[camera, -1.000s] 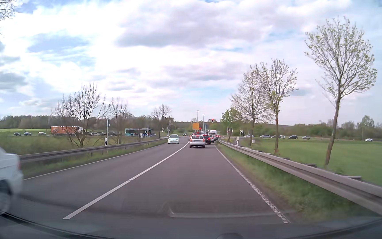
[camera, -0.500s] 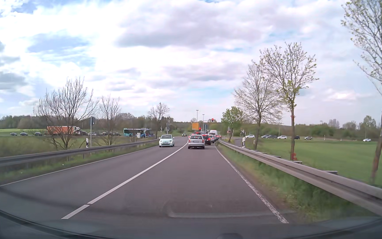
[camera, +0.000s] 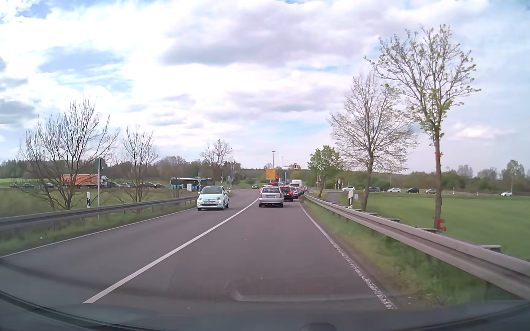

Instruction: Follow the waypoints while adhering to traffic rules and regulations

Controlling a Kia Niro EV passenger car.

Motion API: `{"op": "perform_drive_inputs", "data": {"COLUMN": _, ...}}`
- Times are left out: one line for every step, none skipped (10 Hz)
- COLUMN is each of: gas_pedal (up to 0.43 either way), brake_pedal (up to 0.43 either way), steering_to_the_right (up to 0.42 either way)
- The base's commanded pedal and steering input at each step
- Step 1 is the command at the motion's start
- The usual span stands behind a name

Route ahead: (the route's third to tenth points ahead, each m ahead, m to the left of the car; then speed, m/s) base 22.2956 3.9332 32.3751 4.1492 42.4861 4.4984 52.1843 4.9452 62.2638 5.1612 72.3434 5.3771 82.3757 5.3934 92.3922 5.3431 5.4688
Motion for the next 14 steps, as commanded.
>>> {"op": "perform_drive_inputs", "data": {"gas_pedal": 0.000, "brake_pedal": 0.201, "steering_to_the_right": 0.000}}
{"op": "perform_drive_inputs", "data": {"gas_pedal": 0.000, "brake_pedal": 0.201, "steering_to_the_right": 0.000}}
{"op": "perform_drive_inputs", "data": {"gas_pedal": 0.000, "brake_pedal": 0.201, "steering_to_the_right": 0.000}}
{"op": "perform_drive_inputs", "data": {"gas_pedal": 0.000, "brake_pedal": 0.201, "steering_to_the_right": 0.000}}
{"op": "perform_drive_inputs", "data": {"gas_pedal": 0.000, "brake_pedal": 0.201, "steering_to_the_right": 0.000}}
{"op": "perform_drive_inputs", "data": {"gas_pedal": 0.000, "brake_pedal": 0.201, "steering_to_the_right": 0.000}}
{"op": "perform_drive_inputs", "data": {"gas_pedal": 0.000, "brake_pedal": 0.201, "steering_to_the_right": 0.000}}
{"op": "perform_drive_inputs", "data": {"gas_pedal": 0.000, "brake_pedal": 0.195, "steering_to_the_right": 0.000}}
{"op": "perform_drive_inputs", "data": {"gas_pedal": 0.000, "brake_pedal": 0.195, "steering_to_the_right": 0.000}}
{"op": "perform_drive_inputs", "data": {"gas_pedal": 0.000, "brake_pedal": 0.189, "steering_to_the_right": 0.000}}
{"op": "perform_drive_inputs", "data": {"gas_pedal": 0.000, "brake_pedal": 0.189, "steering_to_the_right": 0.000}}
{"op": "perform_drive_inputs", "data": {"gas_pedal": 0.000, "brake_pedal": 0.171, "steering_to_the_right": -0.001}}
{"op": "perform_drive_inputs", "data": {"gas_pedal": 0.000, "brake_pedal": 0.165, "steering_to_the_right": -0.001}}
{"op": "perform_drive_inputs", "data": {"gas_pedal": 0.000, "brake_pedal": 0.165, "steering_to_the_right": -0.001}}
